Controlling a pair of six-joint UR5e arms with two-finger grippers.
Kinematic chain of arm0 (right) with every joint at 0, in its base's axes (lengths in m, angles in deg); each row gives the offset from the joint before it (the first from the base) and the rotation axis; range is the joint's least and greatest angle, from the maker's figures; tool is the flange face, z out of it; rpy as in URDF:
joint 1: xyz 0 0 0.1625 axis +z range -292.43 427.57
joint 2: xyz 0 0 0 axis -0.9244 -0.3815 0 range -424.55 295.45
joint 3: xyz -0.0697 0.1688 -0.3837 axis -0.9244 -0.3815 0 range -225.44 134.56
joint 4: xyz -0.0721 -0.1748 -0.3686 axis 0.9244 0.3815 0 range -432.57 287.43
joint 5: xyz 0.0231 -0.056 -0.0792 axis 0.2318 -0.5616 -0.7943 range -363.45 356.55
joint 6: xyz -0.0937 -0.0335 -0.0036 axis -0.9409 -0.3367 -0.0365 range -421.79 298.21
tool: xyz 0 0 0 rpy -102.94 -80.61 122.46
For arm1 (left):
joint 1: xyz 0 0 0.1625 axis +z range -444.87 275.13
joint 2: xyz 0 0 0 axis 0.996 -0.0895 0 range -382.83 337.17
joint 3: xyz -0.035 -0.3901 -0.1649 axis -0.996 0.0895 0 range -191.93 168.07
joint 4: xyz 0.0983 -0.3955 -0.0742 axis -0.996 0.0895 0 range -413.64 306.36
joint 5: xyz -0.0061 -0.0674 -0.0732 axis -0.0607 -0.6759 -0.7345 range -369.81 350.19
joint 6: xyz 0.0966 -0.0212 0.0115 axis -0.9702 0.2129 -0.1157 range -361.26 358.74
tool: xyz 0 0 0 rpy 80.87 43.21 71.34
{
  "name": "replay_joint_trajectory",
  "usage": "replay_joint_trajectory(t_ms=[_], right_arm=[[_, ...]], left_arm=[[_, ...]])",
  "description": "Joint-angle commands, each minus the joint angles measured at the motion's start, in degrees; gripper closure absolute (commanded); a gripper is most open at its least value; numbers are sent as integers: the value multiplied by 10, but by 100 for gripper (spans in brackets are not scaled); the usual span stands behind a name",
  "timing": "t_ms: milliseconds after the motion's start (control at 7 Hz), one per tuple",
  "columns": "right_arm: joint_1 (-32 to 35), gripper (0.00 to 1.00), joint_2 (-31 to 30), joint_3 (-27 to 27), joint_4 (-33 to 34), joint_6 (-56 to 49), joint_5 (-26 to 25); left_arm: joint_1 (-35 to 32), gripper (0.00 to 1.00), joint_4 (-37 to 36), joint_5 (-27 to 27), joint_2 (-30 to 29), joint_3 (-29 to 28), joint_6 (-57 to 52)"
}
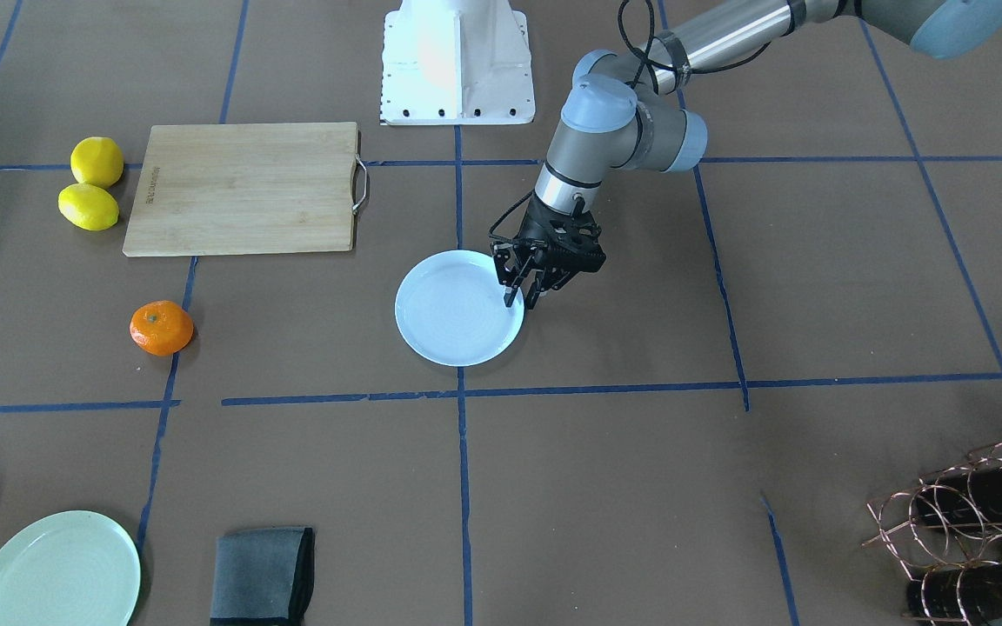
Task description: Pick orange to plate
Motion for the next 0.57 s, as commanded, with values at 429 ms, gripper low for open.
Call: replay_joint_trajectory(t_ms=[429], right_arm=[[0, 0, 1, 1, -1, 1, 1]], left_arm=[[-194, 0, -191, -170, 104, 183, -381]])
